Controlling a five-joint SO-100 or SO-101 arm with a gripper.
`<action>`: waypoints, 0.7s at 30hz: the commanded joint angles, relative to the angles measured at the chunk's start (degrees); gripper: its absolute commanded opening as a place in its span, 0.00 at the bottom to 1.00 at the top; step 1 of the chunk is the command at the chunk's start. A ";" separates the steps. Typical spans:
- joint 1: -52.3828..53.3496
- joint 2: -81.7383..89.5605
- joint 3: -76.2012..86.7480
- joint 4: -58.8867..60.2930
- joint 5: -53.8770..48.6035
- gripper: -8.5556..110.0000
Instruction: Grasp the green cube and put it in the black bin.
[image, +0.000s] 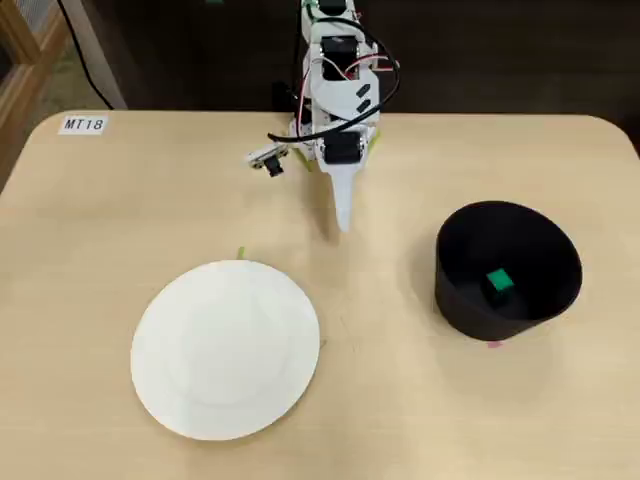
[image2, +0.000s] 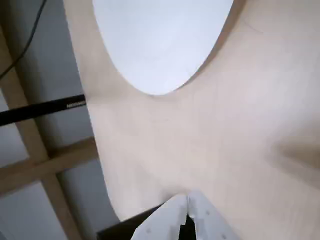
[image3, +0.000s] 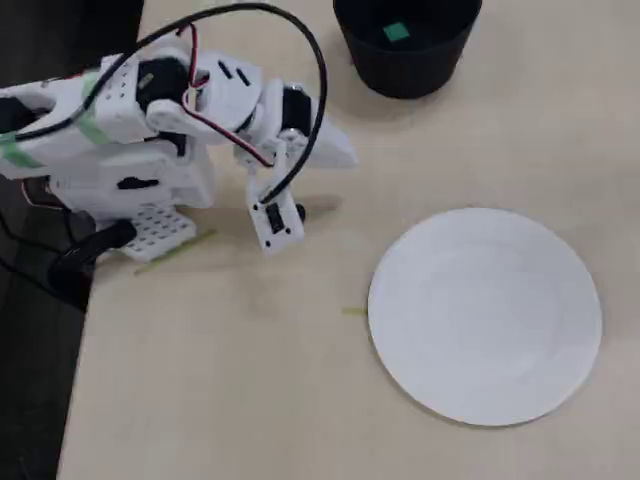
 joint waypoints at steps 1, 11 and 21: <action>-0.70 0.44 0.35 -1.32 0.00 0.07; -0.62 0.44 0.35 -0.18 0.26 0.09; -0.70 0.44 0.35 -0.18 -0.26 0.07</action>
